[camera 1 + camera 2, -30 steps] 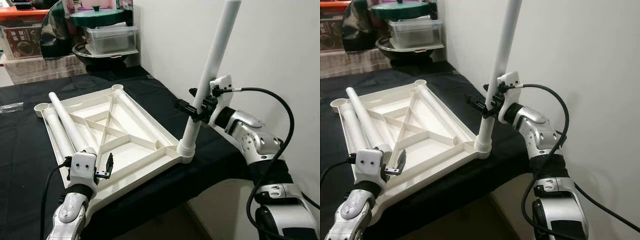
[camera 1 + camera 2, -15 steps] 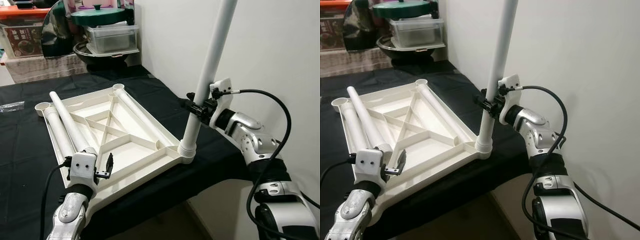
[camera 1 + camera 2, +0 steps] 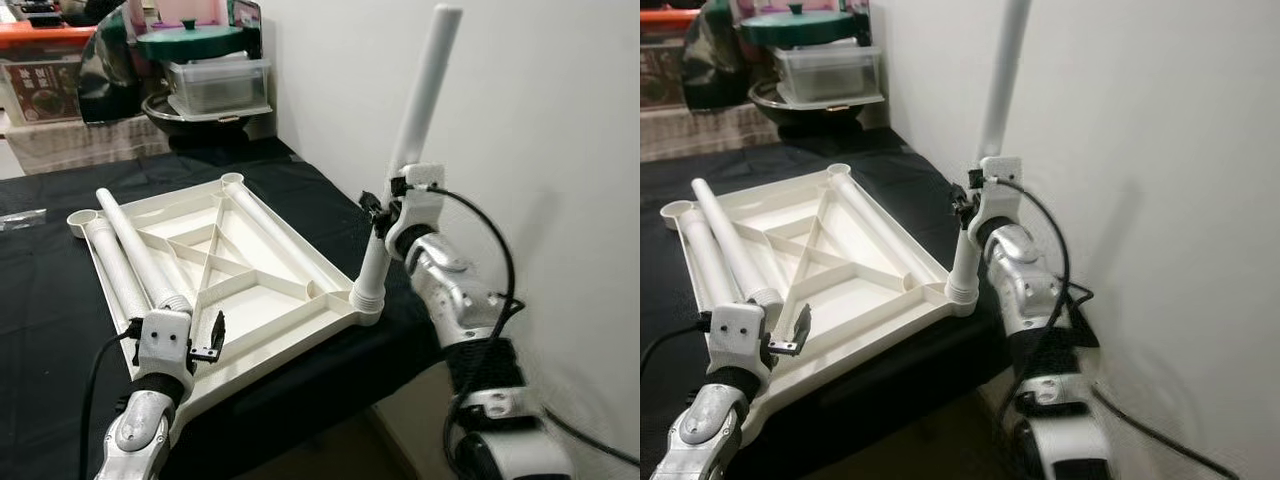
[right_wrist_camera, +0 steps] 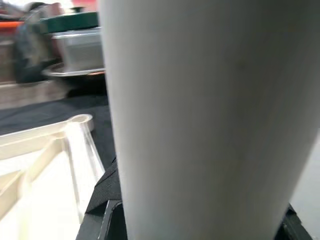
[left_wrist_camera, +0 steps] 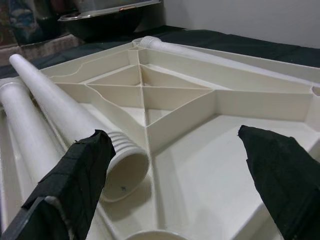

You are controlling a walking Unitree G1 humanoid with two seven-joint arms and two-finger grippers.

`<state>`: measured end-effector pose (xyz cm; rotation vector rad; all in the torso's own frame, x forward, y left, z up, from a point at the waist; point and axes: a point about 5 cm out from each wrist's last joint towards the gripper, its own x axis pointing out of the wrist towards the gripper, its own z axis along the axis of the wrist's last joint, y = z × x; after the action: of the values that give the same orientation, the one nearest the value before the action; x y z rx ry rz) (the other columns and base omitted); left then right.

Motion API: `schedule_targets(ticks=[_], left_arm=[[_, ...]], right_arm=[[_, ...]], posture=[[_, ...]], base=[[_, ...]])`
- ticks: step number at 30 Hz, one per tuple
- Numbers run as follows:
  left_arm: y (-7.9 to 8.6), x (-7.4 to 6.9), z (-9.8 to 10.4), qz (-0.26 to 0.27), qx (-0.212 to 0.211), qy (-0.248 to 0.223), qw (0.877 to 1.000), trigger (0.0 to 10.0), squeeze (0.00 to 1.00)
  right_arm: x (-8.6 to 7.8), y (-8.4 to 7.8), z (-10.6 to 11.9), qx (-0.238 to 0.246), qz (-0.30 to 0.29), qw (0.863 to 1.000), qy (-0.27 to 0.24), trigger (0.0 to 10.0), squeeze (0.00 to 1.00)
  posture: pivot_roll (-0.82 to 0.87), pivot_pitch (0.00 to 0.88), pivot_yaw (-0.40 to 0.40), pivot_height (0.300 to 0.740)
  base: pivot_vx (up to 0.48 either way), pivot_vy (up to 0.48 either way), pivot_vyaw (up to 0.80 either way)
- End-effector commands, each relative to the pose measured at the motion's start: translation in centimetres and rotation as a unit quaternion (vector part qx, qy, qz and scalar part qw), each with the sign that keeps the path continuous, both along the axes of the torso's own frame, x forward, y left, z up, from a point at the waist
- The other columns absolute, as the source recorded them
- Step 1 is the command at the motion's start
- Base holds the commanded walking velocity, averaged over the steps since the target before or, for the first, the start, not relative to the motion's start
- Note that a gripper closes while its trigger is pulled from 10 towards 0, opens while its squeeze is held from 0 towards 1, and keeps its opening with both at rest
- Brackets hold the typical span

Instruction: Building children table

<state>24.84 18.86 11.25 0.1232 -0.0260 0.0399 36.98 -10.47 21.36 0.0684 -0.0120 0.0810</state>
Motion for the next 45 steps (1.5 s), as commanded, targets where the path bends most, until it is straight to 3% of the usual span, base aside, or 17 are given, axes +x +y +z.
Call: schedule_targets(ticks=[1, 8, 18, 19, 20, 22, 23, 45], left_arm=[[-0.1, 0.1, 0.1, -0.004, 0.006, -0.002, 1.000, 10.0, 0.00], [0.0, 0.1, 0.1, 0.000, 0.006, -0.002, 1.000, 10.0, 0.00], [-0.2, -0.1, -0.1, 0.005, 0.004, -0.001, 1.000, 10.0, 0.00], [-0.2, -0.1, -0.1, 0.006, 0.004, 0.000, 1.000, 10.0, 0.00], [-0.1, -0.2, -0.2, 0.007, 0.004, 0.000, 1.000, 10.0, 0.00], [-0.1, -0.2, -0.2, 0.008, 0.004, 0.001, 1.000, 10.0, 0.00], [-0.1, -0.2, -0.2, 0.008, 0.004, 0.001, 1.000, 10.0, 0.00], [-0.1, 0.2, -0.2, 0.005, 0.006, -0.001, 1.000, 10.0, 0.00]], right_arm=[[-0.3, 0.0, -3.1, -0.008, -0.012, 0.997, 0.073, 0.0, 0.00], [0.0, 3.0, -3.9, -0.025, -0.035, 0.994, 0.101, 0.0, 0.00], [0.1, 3.5, -3.2, -0.021, -0.058, 0.992, 0.110, 0.0, 0.00], [0.0, 3.6, -3.3, -0.018, -0.053, 0.992, 0.112, 2.1, 0.00], [-0.1, 3.7, -3.3, -0.014, -0.050, 0.992, 0.113, 7.0, 0.00], [-0.2, 3.8, -3.3, -0.012, -0.047, 0.992, 0.113, 7.0, 0.00], [-0.2, 3.9, -3.3, -0.013, -0.047, 0.993, 0.111, 10.0, 0.00], [-0.8, 3.2, -1.6, -0.001, -0.043, 0.996, 0.080, 10.0, 0.00]], posture=[[0.02, 0.000, -0.052, 0.740], [0.02, 0.000, -0.066, 0.740], [0.02, 0.000, -0.081, 0.740], [0.02, 0.000, -0.080, 0.740], [0.02, 0.000, -0.080, 0.740], [0.02, 0.000, -0.080, 0.740], [0.02, 0.000, -0.078, 0.740], [0.02, 0.000, -0.069, 0.740]], base=[[0.000, 0.000, 0.00], [0.000, 0.000, 0.00], [0.000, 0.000, 0.00], [0.000, 0.000, 0.00], [0.000, 0.000, 0.00], [0.000, 0.000, 0.00], [0.000, 0.000, 0.00], [0.000, 0.000, 0.00]])
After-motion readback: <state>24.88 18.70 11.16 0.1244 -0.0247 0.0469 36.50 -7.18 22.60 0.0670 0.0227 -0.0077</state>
